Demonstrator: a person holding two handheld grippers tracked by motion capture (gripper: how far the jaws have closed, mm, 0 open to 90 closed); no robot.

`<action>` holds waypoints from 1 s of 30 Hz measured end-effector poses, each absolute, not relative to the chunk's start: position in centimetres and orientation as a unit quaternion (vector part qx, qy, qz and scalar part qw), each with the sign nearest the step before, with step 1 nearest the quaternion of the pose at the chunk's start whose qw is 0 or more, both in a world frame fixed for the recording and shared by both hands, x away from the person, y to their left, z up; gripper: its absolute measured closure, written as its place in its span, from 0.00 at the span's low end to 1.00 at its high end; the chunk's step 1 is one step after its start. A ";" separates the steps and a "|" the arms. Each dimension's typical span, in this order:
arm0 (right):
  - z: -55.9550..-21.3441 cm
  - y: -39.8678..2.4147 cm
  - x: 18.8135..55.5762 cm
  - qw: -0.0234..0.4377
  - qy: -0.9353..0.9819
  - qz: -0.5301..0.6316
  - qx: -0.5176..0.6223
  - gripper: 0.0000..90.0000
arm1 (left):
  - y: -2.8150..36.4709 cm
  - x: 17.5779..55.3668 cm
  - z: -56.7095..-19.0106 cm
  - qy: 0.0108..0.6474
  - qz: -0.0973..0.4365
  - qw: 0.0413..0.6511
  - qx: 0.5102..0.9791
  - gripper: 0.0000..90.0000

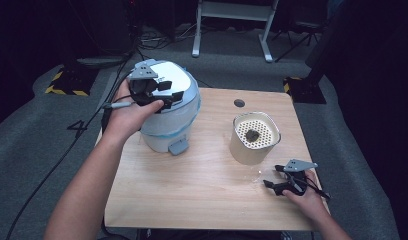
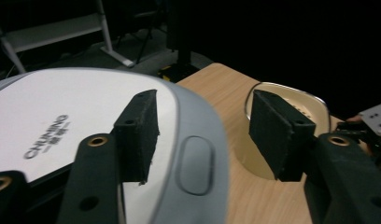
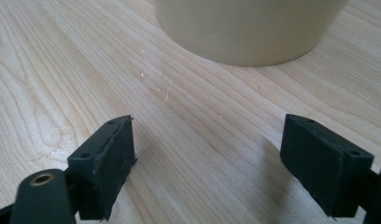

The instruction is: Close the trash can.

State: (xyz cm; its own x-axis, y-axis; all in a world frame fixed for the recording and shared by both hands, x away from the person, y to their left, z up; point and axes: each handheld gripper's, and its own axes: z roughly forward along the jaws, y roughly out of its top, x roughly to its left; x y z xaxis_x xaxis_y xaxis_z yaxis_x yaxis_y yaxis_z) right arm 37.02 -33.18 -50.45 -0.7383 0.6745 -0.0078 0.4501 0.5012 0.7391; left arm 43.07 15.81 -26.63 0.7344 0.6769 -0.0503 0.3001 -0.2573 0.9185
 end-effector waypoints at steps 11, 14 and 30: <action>-50.4 -33.2 37.0 0.149 0.853 0.375 0.329 0.20 | 14.4 38.5 -27.7 0.268 0.177 0.524 0.789 0.43; -50.4 -33.2 37.0 0.149 0.853 0.375 0.329 0.20 | 14.4 37.7 -28.6 0.262 0.174 0.517 0.796 0.43; -50.4 -33.2 37.0 0.149 0.853 0.375 0.329 0.20 | 14.4 36.3 -34.7 0.266 0.151 0.480 0.822 0.42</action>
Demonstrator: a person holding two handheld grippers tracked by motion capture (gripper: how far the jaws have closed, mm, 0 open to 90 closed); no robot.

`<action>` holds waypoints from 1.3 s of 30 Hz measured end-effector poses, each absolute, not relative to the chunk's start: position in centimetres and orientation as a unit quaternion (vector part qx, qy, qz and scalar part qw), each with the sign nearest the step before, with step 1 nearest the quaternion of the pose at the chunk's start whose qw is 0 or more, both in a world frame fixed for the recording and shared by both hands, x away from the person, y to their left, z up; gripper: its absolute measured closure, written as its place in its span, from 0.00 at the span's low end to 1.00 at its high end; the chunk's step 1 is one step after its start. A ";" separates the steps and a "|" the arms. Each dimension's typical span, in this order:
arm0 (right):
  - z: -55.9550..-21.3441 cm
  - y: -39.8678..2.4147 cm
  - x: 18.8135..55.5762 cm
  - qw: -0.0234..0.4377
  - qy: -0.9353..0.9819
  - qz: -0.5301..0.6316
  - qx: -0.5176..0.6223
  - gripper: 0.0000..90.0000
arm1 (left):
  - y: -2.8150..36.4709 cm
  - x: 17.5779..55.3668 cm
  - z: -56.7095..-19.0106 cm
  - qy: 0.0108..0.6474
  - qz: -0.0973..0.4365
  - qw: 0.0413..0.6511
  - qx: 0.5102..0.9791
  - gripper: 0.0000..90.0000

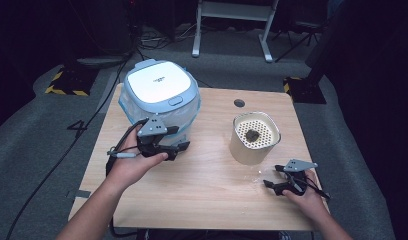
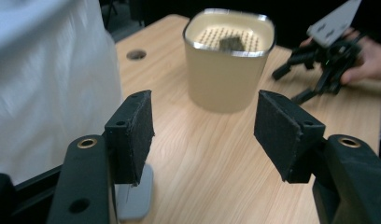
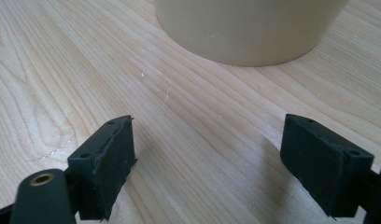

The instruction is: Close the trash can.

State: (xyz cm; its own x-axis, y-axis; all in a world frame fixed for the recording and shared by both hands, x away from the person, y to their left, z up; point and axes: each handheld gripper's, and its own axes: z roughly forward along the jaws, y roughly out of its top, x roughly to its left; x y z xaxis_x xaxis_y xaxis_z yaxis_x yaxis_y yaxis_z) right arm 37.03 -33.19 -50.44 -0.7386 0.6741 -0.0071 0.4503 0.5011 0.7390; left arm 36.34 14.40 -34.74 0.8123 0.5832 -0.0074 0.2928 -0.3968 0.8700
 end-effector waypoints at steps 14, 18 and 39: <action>-50.4 -33.2 37.0 0.149 0.854 0.375 0.329 0.20 | 15.5 36.1 -40.2 0.296 0.127 0.477 0.818 0.42; -50.4 -33.2 37.0 0.149 0.854 0.375 0.329 0.20 | 16.0 35.9 -41.8 0.306 0.128 0.471 0.818 0.42; -50.4 -33.2 37.0 0.149 0.853 0.376 0.329 0.20 | 16.8 35.3 -47.9 0.348 0.113 0.445 0.817 0.42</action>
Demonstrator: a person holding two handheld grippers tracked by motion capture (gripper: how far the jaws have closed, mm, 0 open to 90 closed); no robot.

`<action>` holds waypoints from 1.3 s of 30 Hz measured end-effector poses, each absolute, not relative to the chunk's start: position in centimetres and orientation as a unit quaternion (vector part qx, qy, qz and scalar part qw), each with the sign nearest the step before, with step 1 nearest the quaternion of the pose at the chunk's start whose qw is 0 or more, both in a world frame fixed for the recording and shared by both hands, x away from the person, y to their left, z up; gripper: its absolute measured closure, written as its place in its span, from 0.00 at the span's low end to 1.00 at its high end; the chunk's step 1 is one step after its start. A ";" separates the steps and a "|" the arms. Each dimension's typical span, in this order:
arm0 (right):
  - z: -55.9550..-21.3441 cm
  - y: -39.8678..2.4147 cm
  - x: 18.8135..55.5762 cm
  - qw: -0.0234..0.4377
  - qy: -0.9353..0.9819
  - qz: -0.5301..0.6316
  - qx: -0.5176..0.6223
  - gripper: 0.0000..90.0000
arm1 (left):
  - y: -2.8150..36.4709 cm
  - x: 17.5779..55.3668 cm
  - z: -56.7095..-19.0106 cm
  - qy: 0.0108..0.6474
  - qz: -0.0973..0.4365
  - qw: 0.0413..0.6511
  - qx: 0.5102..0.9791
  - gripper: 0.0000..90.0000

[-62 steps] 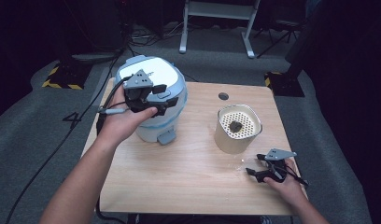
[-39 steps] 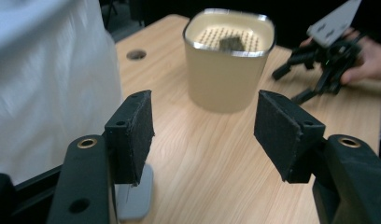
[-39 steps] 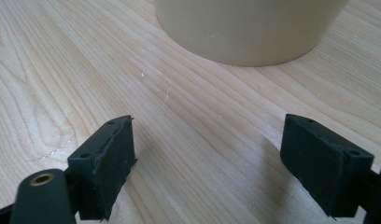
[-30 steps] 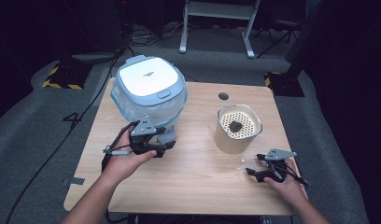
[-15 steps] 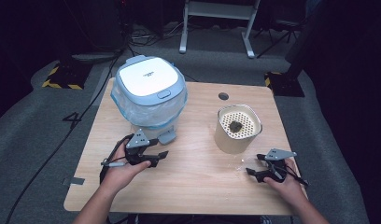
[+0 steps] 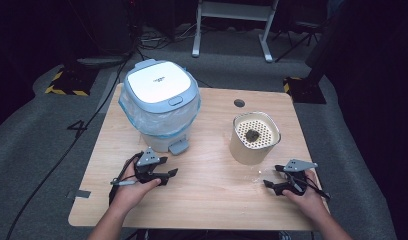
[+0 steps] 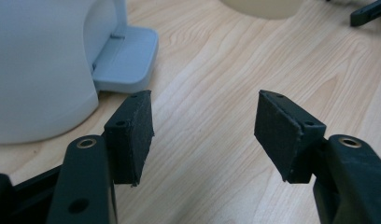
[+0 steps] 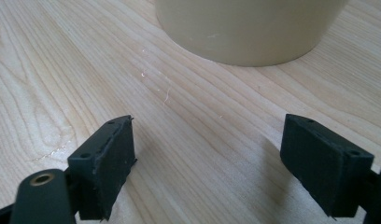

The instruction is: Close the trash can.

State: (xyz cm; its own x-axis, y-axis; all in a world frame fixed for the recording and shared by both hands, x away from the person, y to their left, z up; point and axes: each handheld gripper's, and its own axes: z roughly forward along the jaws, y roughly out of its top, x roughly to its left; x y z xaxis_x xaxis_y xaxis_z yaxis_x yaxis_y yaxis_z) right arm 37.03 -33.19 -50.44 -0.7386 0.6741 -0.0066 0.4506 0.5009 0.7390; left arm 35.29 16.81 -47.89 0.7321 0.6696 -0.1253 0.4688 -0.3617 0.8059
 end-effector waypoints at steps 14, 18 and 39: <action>-50.4 -33.2 37.0 0.149 0.853 0.375 0.330 0.20 | 16.8 35.0 -49.7 0.360 0.110 0.399 0.836 0.39; -50.4 -33.2 37.0 0.149 0.853 0.375 0.329 0.20 | 16.6 35.0 -50.0 0.356 0.115 0.378 0.847 0.37; -50.4 -33.2 37.0 0.149 0.853 0.375 0.329 0.20 | 16.4 35.1 -50.4 0.357 0.131 0.348 0.857 0.17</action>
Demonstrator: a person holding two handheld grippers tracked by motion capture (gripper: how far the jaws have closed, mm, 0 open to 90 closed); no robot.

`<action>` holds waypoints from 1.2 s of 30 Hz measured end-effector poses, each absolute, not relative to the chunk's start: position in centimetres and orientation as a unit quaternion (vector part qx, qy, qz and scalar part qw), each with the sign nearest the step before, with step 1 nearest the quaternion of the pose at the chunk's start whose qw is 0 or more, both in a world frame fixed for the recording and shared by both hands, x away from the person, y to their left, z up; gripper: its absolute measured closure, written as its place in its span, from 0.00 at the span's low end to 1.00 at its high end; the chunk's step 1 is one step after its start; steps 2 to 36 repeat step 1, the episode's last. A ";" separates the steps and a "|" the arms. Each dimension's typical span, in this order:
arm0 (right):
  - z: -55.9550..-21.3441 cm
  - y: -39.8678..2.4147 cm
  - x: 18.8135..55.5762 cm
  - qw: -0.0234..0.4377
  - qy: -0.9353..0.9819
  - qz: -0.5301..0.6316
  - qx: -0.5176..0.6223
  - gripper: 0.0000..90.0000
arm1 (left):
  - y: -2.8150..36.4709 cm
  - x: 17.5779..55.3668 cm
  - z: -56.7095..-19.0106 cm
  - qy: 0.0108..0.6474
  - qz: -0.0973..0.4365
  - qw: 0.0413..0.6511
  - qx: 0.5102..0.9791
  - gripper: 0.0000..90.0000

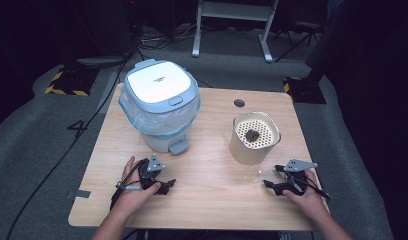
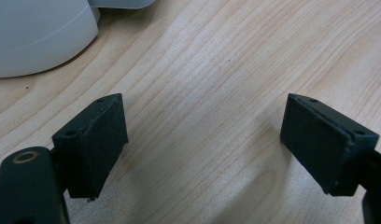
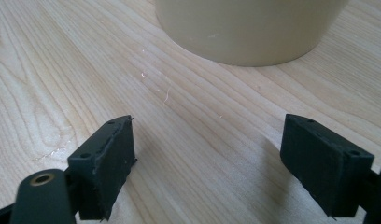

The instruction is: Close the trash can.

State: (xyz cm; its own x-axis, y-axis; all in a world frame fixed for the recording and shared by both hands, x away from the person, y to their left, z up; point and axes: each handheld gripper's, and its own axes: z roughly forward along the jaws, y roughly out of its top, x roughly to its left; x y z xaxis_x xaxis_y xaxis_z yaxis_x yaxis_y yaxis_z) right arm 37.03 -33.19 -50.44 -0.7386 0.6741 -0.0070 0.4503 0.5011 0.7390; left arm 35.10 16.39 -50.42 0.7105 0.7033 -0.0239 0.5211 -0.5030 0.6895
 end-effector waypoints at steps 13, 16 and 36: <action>-50.4 -33.2 37.0 0.149 0.853 0.375 0.329 0.20 | 16.4 35.1 -50.4 0.357 0.131 0.348 0.857 0.17; -50.4 -33.2 37.0 0.149 0.853 0.375 0.329 0.20 | 16.4 35.1 -50.4 0.357 0.131 0.348 0.857 0.17; -50.4 -33.2 37.0 0.149 0.853 0.375 0.329 0.20 | 16.4 35.1 -50.4 0.357 0.131 0.348 0.857 0.17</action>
